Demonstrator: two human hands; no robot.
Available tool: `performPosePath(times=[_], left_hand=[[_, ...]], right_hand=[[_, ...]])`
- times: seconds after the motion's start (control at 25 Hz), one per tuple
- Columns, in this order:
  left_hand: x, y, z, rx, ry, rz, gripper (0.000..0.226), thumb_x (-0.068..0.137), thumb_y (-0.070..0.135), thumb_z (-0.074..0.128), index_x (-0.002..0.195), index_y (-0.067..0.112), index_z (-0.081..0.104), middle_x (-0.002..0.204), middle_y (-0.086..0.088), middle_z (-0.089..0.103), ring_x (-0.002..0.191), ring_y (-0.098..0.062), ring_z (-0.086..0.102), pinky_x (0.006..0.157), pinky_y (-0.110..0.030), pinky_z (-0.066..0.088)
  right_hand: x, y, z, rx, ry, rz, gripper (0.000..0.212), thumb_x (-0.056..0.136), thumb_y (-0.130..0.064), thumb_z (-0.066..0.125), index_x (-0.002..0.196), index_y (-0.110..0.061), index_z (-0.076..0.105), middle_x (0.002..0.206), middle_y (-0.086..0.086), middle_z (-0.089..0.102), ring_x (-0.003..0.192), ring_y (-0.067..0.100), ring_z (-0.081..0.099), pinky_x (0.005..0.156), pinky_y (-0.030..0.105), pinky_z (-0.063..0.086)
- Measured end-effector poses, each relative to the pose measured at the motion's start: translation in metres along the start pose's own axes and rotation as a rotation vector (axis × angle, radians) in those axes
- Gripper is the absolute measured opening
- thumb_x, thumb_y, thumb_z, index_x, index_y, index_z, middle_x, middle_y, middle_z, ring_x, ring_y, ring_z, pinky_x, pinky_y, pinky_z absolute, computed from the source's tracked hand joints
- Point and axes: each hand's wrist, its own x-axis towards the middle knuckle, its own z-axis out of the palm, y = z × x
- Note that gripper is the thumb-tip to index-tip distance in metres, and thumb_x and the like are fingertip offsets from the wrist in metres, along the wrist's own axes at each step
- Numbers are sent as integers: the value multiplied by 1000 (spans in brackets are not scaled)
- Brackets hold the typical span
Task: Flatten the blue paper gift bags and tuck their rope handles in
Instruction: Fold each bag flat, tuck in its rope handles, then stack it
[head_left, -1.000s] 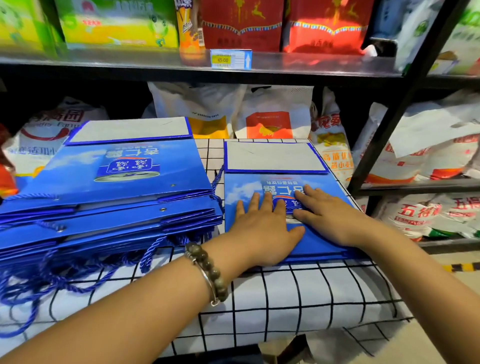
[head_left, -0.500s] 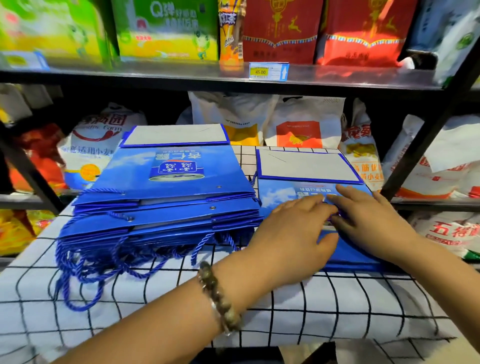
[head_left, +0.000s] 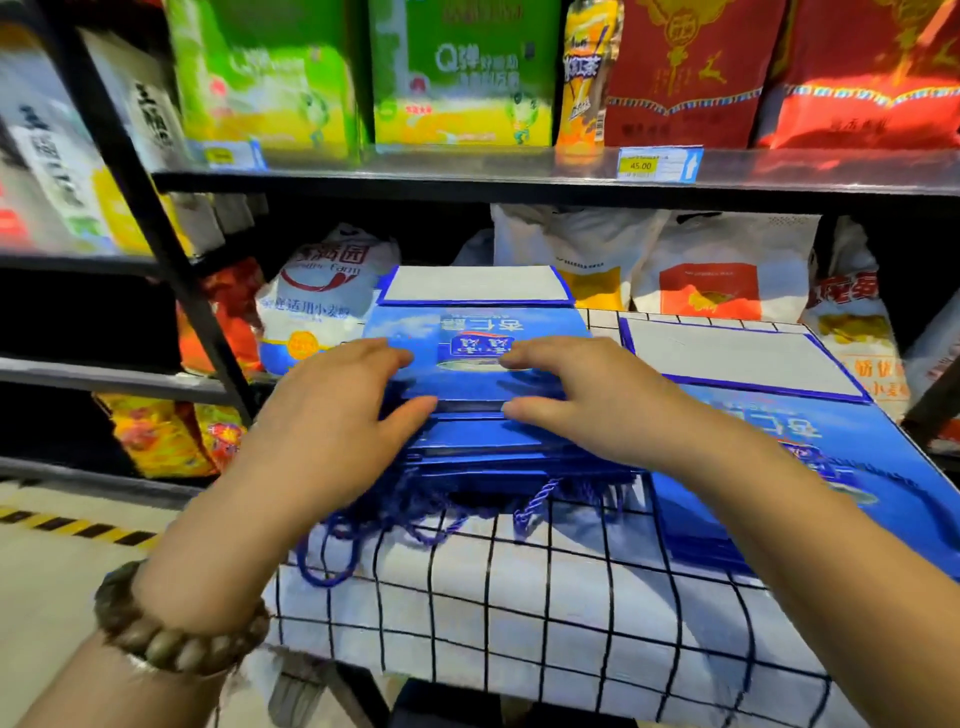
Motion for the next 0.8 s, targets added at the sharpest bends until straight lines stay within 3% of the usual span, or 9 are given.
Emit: performPosePath(times=[0.12,0.24,0.4,0.56,0.68,0.8], left_hand=[[-1,-25,-6,-114,-8,-98,35,87,37,57,118,21,59,118,5,60,108,-15,54,88,-27,39],[-1,-39,-18,-131,-95,-79,29,82,21,67,110,26,63,94,13,59,92,-12,57,80,-24,40],[6,-39,-28,-92,-217,-30,26,83,14,64,97,34,58,71,10,58,65,-4,52,67,-29,44],[18,-47,-27,-403,-260,-100,25,85,4,59,89,28,63,52,7,56,44,-4,44,50,-27,34],[24,-46,-24,-601,-249,-181,23,85,0,56,82,20,67,44,6,48,43,-6,40,51,-25,30],[29,-37,-45,-937,-198,-212,10,67,7,71,68,16,72,41,4,45,37,-8,41,46,-21,34]], right_hand=[[4,-1,9,-2,-134,42,43,87,-44,54,128,-31,50,132,-9,53,120,13,46,97,31,40],[-3,-1,11,11,-91,56,34,91,-38,50,125,-33,53,125,-9,58,114,12,48,89,29,41],[-6,-7,14,-21,-32,81,31,94,-38,44,124,-35,54,130,-9,56,121,15,46,93,36,43],[-5,-11,15,-23,-17,110,31,95,-39,42,122,-35,56,129,-9,57,121,17,45,93,37,44],[-6,-18,11,-67,22,108,30,96,-39,40,120,-36,57,123,-7,61,117,18,48,85,35,46],[-4,-24,6,-157,81,82,29,97,-38,36,113,-33,59,113,-3,64,107,23,51,73,34,44]])
